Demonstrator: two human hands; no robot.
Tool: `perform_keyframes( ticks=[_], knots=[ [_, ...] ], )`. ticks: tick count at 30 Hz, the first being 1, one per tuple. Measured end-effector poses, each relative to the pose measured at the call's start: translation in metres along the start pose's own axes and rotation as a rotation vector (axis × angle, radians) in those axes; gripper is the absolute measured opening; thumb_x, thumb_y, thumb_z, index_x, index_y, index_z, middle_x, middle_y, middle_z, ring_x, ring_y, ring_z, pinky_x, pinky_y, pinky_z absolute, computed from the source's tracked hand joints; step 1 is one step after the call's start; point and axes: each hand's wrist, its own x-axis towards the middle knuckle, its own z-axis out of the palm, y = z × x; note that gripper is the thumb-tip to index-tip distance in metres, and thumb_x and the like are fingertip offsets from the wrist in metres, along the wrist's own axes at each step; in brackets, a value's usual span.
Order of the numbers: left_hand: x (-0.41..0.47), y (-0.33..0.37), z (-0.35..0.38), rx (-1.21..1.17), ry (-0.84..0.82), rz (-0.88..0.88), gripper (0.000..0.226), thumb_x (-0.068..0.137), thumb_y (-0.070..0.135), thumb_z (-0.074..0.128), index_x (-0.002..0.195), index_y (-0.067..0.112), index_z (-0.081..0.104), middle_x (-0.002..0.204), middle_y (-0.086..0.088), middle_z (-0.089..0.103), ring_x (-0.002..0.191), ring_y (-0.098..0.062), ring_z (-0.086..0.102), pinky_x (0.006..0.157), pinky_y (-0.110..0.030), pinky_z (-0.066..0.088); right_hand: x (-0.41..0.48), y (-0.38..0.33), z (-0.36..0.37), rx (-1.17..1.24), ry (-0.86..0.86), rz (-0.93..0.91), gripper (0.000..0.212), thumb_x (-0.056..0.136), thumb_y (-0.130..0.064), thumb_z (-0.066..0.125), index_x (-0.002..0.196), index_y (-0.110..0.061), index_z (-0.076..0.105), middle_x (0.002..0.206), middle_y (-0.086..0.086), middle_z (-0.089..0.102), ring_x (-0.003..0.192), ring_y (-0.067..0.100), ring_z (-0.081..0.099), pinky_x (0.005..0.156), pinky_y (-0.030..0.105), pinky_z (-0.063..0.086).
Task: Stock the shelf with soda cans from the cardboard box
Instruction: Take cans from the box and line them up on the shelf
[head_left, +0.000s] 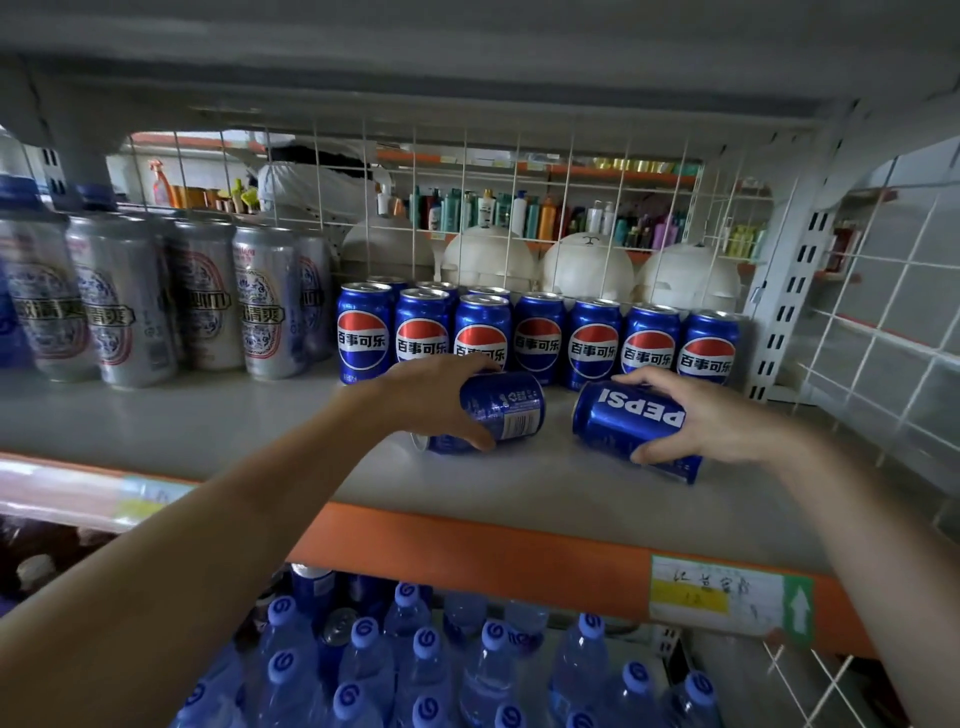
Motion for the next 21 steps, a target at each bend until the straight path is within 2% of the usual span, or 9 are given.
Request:
perform_keyframes(
  ticks=[3,6,9,12,15,17,19,21],
  knots=[
    [-0.006,-0.003,0.002,-0.02,0.054,-0.019,0.091,0.069,0.047,0.076,0.143,0.028,0.025,0.134,-0.001,0.049,0.112,-0.023,0.052,0.082,-0.033,0.046,0.0,0.0,0.001,-0.013,0.021,-0.004,0.078,0.065,-0.038,0.082,0.13,-0.047,0.039,0.128,-0.009,0.049,0.106,0.016,0.054,0.094,0.042,0.048],
    [-0.012,-0.008,0.004,-0.142,0.098,-0.031,0.084,0.07,0.046,0.076,0.138,0.025,0.033,0.125,-0.001,0.054,0.102,-0.02,0.056,0.082,-0.033,0.05,-0.003,-0.003,0.0,-0.038,0.02,-0.01,0.08,0.069,-0.036,0.08,0.134,-0.049,0.035,0.133,-0.009,0.041,0.116,0.017,0.047,0.098,0.04,0.045],
    [-0.016,-0.012,0.006,-0.386,0.136,-0.035,0.07,0.073,0.035,0.076,0.132,0.02,0.04,0.115,0.003,0.056,0.09,-0.011,0.055,0.071,-0.019,0.047,-0.009,-0.007,0.0,-0.186,0.029,0.006,0.089,0.069,-0.044,0.078,0.142,-0.047,0.025,0.145,-0.008,0.036,0.127,0.019,0.04,0.105,0.042,0.039],
    [-0.022,-0.012,0.005,-0.761,0.16,-0.068,0.053,0.079,0.024,0.071,0.123,0.018,0.043,0.098,0.009,0.056,0.081,-0.005,0.057,0.065,-0.014,0.047,-0.015,-0.024,0.0,-0.239,0.166,-0.059,0.099,0.063,-0.055,0.073,0.146,-0.041,0.021,0.152,-0.005,0.03,0.137,0.018,0.032,0.111,0.039,0.031],
    [-0.03,-0.009,0.002,-1.117,0.086,-0.063,0.069,0.075,0.028,0.074,0.134,0.014,0.04,0.102,0.001,0.063,0.081,-0.01,0.065,0.065,-0.019,0.053,-0.021,-0.061,0.003,0.072,0.269,-0.212,0.096,0.057,-0.054,0.066,0.143,-0.038,0.029,0.142,-0.011,0.04,0.13,0.006,0.037,0.108,0.03,0.03],
    [-0.034,-0.006,0.0,-1.249,0.023,0.004,0.075,0.063,0.035,0.075,0.129,0.013,0.048,0.105,-0.005,0.068,0.083,-0.013,0.068,0.068,-0.022,0.056,-0.022,-0.086,0.007,0.33,0.224,-0.284,0.089,0.059,-0.048,0.065,0.142,-0.034,0.033,0.13,-0.019,0.045,0.118,-0.004,0.044,0.101,0.021,0.036],
    [-0.038,0.0,-0.001,-1.309,-0.035,0.106,0.046,0.069,0.033,0.066,0.112,0.016,0.06,0.1,-0.007,0.07,0.085,-0.016,0.067,0.073,-0.024,0.054,-0.02,-0.103,0.014,0.517,0.159,-0.338,0.075,0.063,-0.044,0.063,0.134,-0.034,0.041,0.121,-0.023,0.051,0.109,-0.009,0.05,0.092,0.016,0.044],
    [-0.042,0.007,-0.001,-1.376,-0.069,0.156,0.027,0.077,0.03,0.056,0.099,0.019,0.066,0.097,-0.006,0.071,0.086,-0.017,0.067,0.076,-0.025,0.054,-0.017,-0.111,0.02,0.668,0.131,-0.378,0.055,0.064,-0.042,0.065,0.117,-0.034,0.052,0.11,-0.019,0.063,0.104,0.0,0.059,0.09,0.021,0.049]
  ],
)
